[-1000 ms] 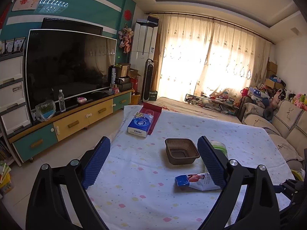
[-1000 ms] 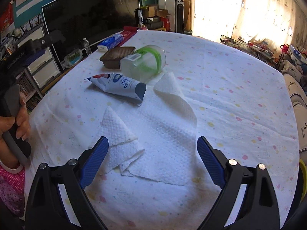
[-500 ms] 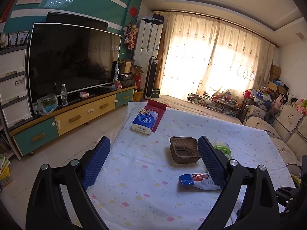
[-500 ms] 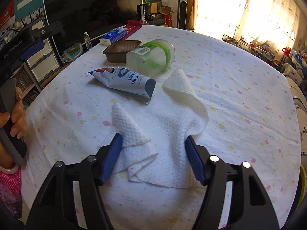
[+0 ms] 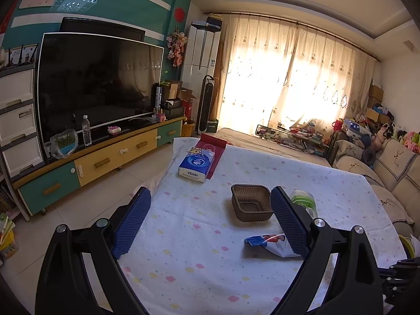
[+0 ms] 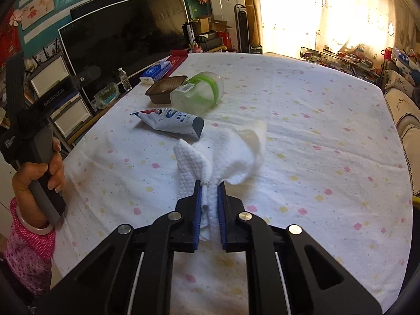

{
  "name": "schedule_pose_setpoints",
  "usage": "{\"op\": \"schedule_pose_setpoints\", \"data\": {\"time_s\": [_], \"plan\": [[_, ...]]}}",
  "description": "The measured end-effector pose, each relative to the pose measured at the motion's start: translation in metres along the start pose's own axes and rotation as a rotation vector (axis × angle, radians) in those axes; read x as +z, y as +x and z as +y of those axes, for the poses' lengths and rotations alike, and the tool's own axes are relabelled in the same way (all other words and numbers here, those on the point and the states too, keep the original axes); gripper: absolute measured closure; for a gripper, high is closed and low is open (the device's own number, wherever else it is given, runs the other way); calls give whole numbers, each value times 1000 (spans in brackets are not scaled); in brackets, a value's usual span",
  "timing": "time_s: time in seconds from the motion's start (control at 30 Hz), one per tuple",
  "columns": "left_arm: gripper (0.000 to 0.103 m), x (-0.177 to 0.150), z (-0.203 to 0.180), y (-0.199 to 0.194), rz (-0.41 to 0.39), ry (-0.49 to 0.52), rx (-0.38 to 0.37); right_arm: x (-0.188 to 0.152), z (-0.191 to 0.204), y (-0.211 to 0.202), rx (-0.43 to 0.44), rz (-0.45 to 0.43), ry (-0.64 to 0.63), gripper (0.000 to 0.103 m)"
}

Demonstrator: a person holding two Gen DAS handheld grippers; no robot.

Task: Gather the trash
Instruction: 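Lift the paper towel and carry it over the bin, then open the right gripper to drop the paper towel into the bin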

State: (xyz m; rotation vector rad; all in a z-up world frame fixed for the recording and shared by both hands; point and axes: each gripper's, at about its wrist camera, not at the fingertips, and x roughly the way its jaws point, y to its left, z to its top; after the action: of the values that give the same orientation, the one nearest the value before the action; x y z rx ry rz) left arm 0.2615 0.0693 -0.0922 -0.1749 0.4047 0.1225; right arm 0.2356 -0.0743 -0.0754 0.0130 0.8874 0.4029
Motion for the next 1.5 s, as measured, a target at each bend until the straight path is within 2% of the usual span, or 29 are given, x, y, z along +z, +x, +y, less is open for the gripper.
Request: {"op": "schedule_pose_setpoints", "data": {"time_s": [0.2,0.43,0.67,0.83,1.03,1.1,1.3,1.4,1.5], "plan": [[12,-1,-4,-1,-6,12,-4,-12,-37,-46,-54,-82,92,92],[12,-1,-7,-5,-18,20,-12,-36,-113,-92,-220,-149,260,92],[12,-3,-10,-5,-14,31,-18,-71,-193,-122,-409,-165,428,92],[12,-3,-12,-5,-8,36,-21,-90,-230,-126,-506,-149,501,91],[12,-3,-14,-5,3,41,-29,-103,-254,-122,-595,-127,542,86],[12,-3,-15,-4,6,44,-30,-105,-256,-120,-617,-120,546,74],[12,-4,-19,-3,16,58,-51,-105,-254,-120,-629,-139,544,65],[12,-5,-22,-1,35,60,-95,-102,-246,-121,-616,-145,529,62],[12,-6,-24,5,77,46,-170,-98,-241,-118,-603,-142,513,62]]}}
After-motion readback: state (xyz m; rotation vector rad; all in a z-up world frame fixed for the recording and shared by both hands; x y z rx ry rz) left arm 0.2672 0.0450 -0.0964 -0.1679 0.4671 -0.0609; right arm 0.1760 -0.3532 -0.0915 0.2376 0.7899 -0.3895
